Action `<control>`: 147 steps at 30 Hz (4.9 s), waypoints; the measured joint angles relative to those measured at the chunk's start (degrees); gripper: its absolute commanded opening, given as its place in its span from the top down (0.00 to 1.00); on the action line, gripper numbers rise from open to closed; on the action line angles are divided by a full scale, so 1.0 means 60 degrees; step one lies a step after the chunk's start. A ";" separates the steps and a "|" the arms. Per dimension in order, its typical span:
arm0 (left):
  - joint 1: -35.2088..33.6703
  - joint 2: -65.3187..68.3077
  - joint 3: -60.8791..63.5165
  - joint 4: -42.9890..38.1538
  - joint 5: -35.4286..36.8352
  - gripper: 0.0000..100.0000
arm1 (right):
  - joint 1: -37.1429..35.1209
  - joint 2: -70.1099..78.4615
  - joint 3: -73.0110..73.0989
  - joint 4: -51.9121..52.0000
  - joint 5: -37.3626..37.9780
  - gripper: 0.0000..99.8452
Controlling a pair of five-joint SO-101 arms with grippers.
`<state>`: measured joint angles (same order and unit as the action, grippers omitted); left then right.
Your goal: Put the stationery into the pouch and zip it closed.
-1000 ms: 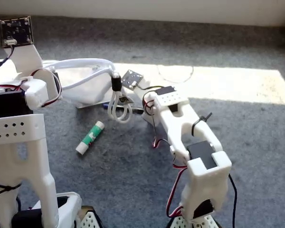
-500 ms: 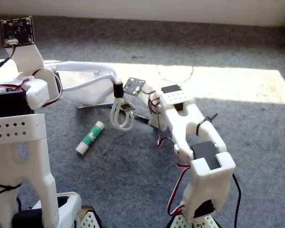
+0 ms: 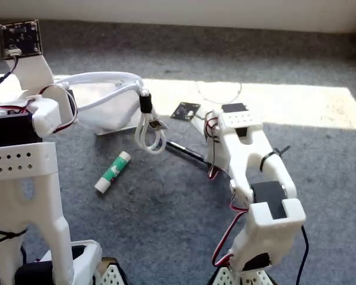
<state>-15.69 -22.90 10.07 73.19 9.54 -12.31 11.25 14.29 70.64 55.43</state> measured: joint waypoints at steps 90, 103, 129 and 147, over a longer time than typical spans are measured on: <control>0.0000 0.0000 0.0000 0.0000 0.0015 0.99 | -0.0029 0.1260 -0.0352 -0.3018 -0.4571 0.92; 0.0000 0.0000 0.0000 0.0000 0.0015 0.99 | 0.0059 0.1407 -0.0850 -0.1846 -0.3956 1.00; 0.0000 0.0000 0.0000 0.0000 0.0015 0.99 | -0.0659 -0.4117 -0.0894 0.0659 -0.4952 1.00; 0.0000 0.0000 0.0000 0.0000 0.0015 0.99 | -0.2520 -0.7370 -0.0894 0.0645 -0.6476 1.00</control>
<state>-15.69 -22.90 10.07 73.19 9.63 -27.43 -32.97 8.92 74.51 16.57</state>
